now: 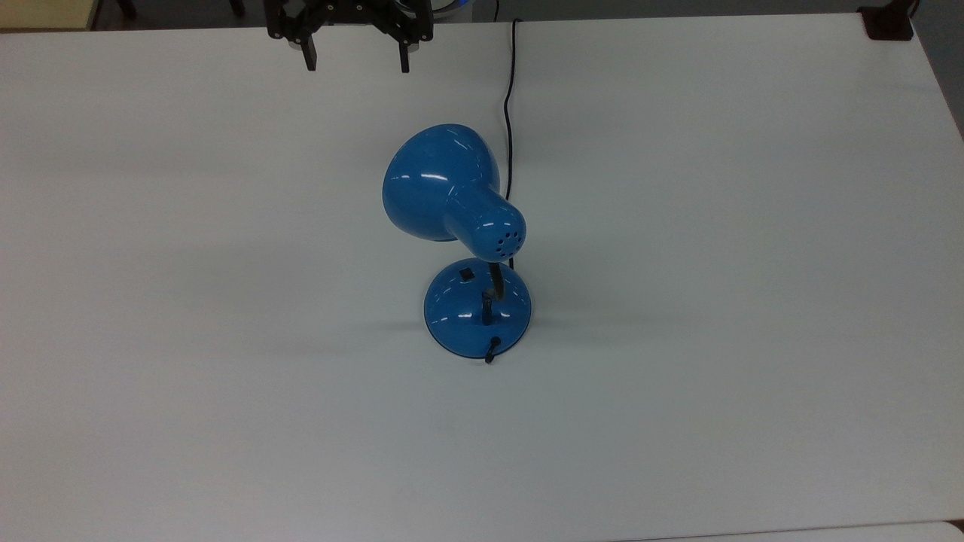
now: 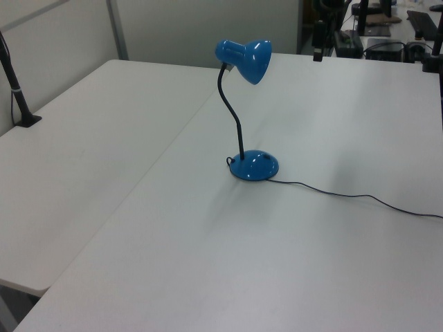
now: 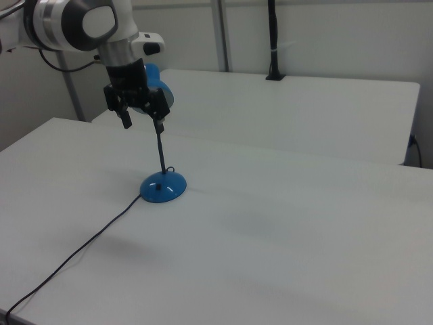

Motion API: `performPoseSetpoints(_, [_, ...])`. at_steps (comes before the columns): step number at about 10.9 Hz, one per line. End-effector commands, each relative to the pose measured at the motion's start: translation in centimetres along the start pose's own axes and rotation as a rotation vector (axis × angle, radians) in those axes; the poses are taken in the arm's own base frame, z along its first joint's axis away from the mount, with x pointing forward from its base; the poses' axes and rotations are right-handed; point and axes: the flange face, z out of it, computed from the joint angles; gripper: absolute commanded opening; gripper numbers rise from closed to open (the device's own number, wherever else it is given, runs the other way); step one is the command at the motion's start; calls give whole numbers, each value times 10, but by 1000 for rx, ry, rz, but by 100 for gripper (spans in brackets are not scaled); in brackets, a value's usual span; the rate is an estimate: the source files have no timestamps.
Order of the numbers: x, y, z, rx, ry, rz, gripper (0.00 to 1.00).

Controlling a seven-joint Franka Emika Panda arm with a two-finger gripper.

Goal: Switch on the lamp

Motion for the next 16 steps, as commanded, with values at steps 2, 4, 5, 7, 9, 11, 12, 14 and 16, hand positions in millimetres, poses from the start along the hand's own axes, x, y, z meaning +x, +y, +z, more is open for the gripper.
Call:
performPoseSetpoints(2, [3,-4,-1,13,9,-3,100])
performPoseSetpoints(4, [3,-5,0,13,6,-4,100])
performPoseSetpoints(5, [3,-5,0,13,7,-4,100])
performPoseSetpoints(7, [3,-5,0,13,6,-4,100])
performPoseSetpoints(9, [3,-6,1,13,4,-6,100])
performPoseSetpoints(11, [3,-6,1,14,4,-7,100])
performPoseSetpoints(12, [2,-5,1,15,3,-6,100])
performPoseSetpoints(14, [2,-5,2,17,-2,-22,100])
performPoseSetpoints(16, [1,-7,13,8,-26,-178,100])
